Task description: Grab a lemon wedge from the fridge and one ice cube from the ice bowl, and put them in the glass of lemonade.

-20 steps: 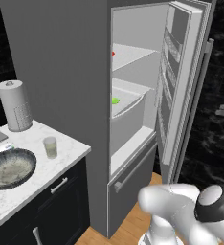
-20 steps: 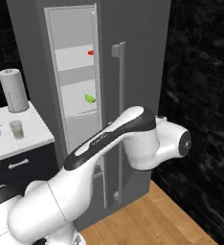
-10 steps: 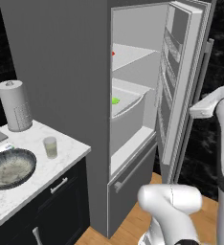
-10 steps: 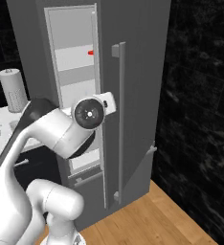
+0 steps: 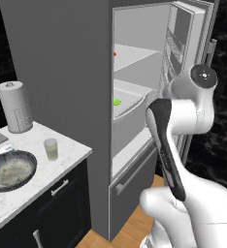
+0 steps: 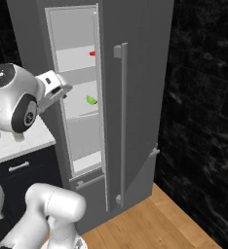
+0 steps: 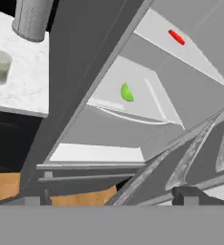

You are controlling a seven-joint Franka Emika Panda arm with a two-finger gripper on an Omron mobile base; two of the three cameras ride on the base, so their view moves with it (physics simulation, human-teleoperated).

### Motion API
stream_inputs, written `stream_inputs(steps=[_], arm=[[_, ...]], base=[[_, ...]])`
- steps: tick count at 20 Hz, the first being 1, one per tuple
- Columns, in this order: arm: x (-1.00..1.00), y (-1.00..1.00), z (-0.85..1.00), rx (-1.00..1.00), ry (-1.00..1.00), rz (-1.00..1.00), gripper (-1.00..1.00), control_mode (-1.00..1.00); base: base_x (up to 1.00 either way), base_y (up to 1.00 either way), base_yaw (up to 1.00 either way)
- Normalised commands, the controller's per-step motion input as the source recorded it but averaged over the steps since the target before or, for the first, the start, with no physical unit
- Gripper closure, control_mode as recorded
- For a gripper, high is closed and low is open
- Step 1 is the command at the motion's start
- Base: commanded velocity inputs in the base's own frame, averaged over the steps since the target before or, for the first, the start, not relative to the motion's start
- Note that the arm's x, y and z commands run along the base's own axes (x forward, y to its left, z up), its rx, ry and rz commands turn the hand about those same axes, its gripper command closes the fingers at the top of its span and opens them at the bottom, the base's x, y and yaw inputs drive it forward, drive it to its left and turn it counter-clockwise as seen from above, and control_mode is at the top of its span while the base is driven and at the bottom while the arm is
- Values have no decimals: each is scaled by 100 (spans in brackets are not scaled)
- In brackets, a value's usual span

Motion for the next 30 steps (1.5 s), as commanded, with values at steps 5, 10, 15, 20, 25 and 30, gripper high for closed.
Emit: stream_inputs(steps=[5,10,15,20,25,30], arm=[[71,60,5,-54,15,-9,-100,-100],[81,-7,-29,-24,-5,-13,-100,-100],[98,-16,-24,-15,0,-1,-100,-100],[56,-69,0,-12,3,-8,-100,-100],[38,-87,0,-7,6,-8,-100,-100],[12,-92,0,-2,1,-10,-100,-100]], base=[[0,0,0],[0,0,0],[0,0,0],[0,0,0],[0,0,0],[0,0,0]])
